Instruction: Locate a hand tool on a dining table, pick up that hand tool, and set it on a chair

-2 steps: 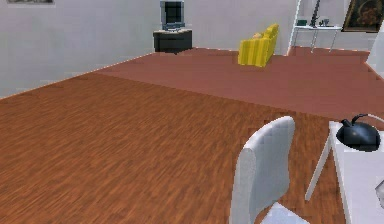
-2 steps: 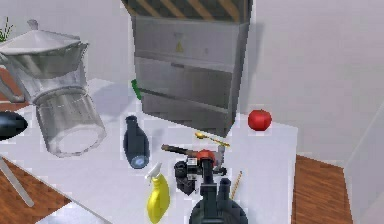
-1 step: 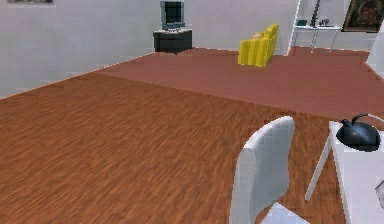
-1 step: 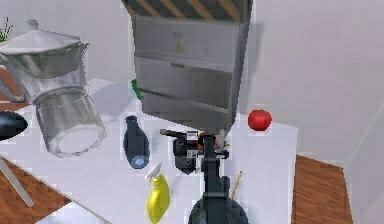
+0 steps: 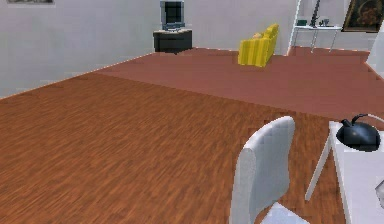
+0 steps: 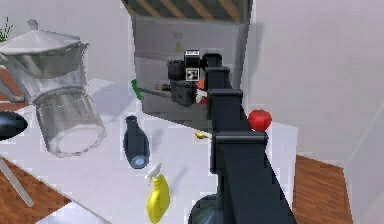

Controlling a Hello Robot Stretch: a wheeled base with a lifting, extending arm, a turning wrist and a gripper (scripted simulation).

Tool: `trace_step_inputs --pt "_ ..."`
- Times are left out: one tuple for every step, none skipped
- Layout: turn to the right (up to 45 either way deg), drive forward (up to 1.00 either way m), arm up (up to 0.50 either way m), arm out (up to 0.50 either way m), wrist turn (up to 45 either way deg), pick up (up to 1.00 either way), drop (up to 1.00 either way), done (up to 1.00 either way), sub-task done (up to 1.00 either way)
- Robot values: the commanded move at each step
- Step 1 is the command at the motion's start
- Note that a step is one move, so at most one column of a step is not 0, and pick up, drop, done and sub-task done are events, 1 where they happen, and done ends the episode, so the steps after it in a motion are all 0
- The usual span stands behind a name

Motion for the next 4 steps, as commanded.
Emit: trace_step_inputs --pt "0.0 0.0 0.0 0.0 -45.0 0.0 0.0 0.0 0.0" --pt "0.0 0.0 0.0 0.0 -45.0 0.0 0.0 0.0 0.0" --pt "0.0 0.0 0.0 0.0 -45.0 0.0 0.0 0.0 0.0" --pt "0.0 0.0 0.0 0.0 -33.0 0.0 0.0 0.0 0.0"
